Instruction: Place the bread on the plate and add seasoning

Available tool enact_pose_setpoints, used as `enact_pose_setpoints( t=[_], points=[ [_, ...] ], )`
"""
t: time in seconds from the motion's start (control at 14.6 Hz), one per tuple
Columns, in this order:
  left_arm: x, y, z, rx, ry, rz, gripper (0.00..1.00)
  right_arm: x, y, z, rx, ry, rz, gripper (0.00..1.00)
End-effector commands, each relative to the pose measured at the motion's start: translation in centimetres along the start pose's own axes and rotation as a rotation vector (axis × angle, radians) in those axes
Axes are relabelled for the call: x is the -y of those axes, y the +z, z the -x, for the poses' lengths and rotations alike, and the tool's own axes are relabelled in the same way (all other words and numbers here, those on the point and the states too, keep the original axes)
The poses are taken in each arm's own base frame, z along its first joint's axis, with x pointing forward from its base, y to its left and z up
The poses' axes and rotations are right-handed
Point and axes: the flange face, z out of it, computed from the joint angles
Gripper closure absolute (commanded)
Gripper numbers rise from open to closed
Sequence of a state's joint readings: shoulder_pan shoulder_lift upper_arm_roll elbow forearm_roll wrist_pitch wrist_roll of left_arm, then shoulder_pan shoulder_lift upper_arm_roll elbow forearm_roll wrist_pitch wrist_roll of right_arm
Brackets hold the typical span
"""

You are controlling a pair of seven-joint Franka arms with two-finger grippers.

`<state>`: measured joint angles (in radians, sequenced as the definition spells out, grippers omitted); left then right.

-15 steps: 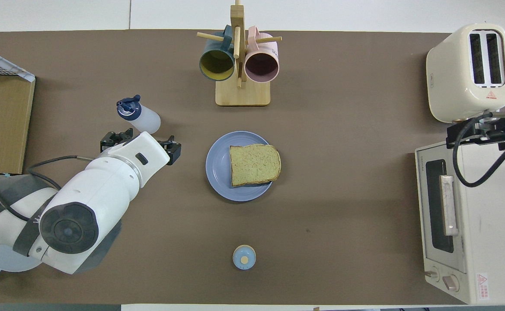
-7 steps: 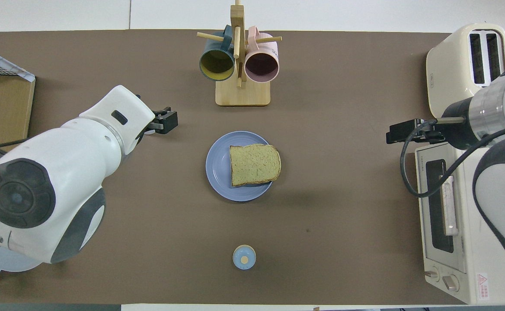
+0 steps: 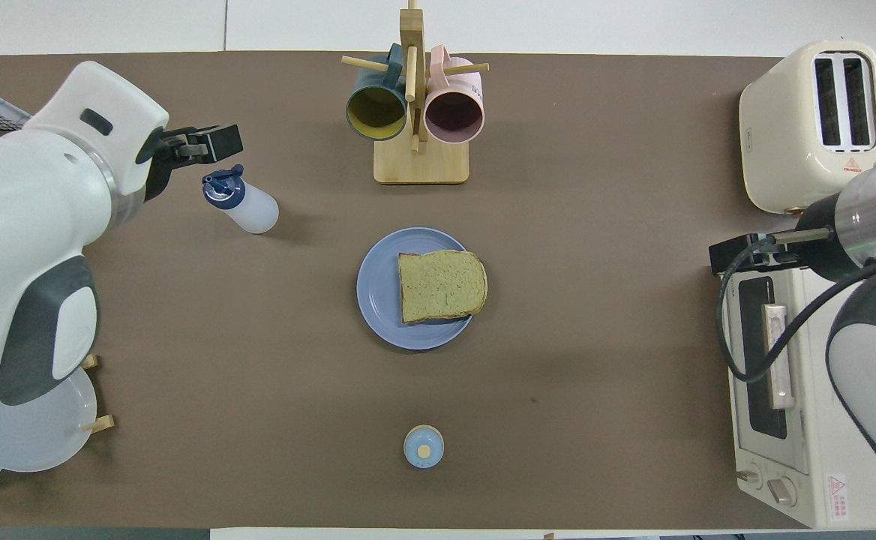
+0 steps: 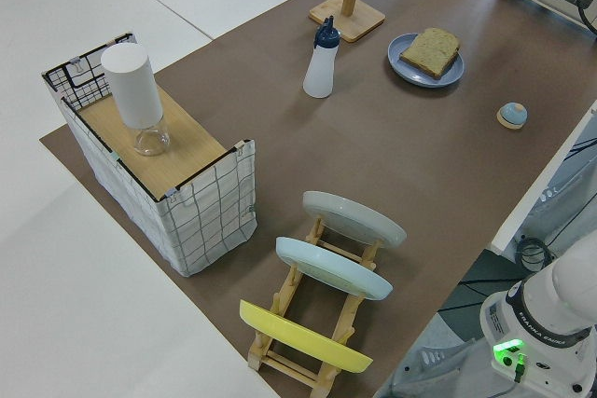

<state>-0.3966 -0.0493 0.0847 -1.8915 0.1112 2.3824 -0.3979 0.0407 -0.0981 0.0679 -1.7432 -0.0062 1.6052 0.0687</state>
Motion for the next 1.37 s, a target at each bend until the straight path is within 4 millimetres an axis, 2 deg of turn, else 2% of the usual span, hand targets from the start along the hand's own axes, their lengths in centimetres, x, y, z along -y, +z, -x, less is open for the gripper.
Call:
enact_pose_setpoints(
  t=[0.0, 0.14, 0.27, 0.41, 0.62, 0.69, 0.89, 1.03, 1.1, 1.31],
  points=[
    [2.4, -0.5, -2.3, 0.051, 0.024, 0.010, 0.00, -2.1, -1.1, -1.0, 0.039, -0.001, 0.035, 0.00],
    [4.2, -0.5, -2.6, 0.077, 0.046, -0.010, 0.00, -3.8, -1.5, -0.6, 0.072, 0.031, 0.032, 0.00],
    [6.1, -0.5, -2.8, 0.111, 0.070, -0.028, 0.00, -4.5, -1.5, -0.4, 0.082, 0.039, 0.026, 0.00],
    [7.8, -1.1, -3.3, 0.160, 0.082, -0.018, 0.00, -6.4, -1.0, -0.8, 0.075, 0.071, 0.015, 0.00],
    [10.0, -2.0, -3.4, 0.236, 0.119, -0.022, 0.00, -7.2, -0.1, -1.4, 0.093, 0.053, 0.020, 0.00],
    [10.4, -2.2, -3.1, 0.262, 0.127, -0.024, 0.00, -7.8, 0.5, -1.7, 0.107, 0.040, 0.018, 0.00],
    [11.3, -3.1, -1.8, 0.387, 0.172, -0.029, 0.00, -7.5, 0.8, -2.1, 0.107, 0.019, 0.019, 0.00],
    [13.1, -3.9, -1.0, 0.468, 0.179, -0.031, 0.00, -7.2, 0.4, -2.4, 0.103, 0.009, 0.029, 0.00],
    [13.4, -4.8, -0.5, 0.497, 0.176, -0.028, 0.00, -7.4, 0.4, -2.4, 0.104, 0.012, 0.029, 0.00],
    [14.2, -7.1, 1.1, 0.578, 0.161, -0.025, 0.00, -8.0, -0.9, -1.7, 0.071, -0.020, 0.021, 0.00]
  ],
)
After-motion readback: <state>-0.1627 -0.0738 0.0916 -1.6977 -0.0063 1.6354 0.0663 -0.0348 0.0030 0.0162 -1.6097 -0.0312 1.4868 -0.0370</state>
